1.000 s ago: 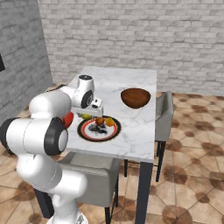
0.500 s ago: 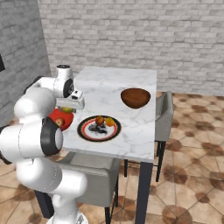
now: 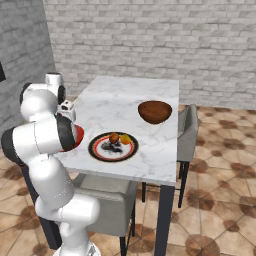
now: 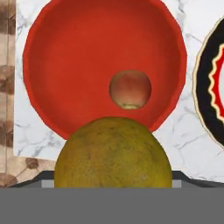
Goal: Take the fruits from the plate on the dining counter and place two fruits in each bowl.
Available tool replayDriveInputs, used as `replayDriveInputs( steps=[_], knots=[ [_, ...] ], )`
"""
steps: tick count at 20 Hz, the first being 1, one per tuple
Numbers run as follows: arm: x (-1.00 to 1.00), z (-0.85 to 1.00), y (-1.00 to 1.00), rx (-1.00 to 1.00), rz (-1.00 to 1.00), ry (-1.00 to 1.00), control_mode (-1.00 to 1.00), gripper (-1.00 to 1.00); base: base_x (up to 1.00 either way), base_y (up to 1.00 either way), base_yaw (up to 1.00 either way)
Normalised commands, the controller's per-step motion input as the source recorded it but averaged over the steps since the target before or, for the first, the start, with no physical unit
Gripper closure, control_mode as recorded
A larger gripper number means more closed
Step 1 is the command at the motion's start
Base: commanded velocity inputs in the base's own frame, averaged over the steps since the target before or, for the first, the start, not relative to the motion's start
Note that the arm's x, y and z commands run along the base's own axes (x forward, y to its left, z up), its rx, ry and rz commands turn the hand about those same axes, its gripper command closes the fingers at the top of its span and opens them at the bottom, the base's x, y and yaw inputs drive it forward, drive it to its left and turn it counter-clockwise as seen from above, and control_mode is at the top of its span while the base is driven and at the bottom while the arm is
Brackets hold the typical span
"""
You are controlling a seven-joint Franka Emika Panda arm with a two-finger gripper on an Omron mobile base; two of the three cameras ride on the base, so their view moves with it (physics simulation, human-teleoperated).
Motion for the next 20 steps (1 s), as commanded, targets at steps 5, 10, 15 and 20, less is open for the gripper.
replayDriveInputs(
  steps=[5,10,15,20],
  knots=[
    [0.25,-0.83,0.34,-0.02,0.00,-0.06,-1.00,1.00,0.00,0.00,0.00],
    [0.17,-0.76,0.00,0.00,0.00,-0.17,-1.00,1.00,0.00,0.00,0.00],
    [0.01,-0.42,0.00,0.00,0.00,-0.13,-1.00,1.00,0.00,0.00,0.00],
    [0.04,-0.13,0.00,0.00,0.00,-0.01,-1.00,-1.00,0.00,0.00,0.00]
  ],
)
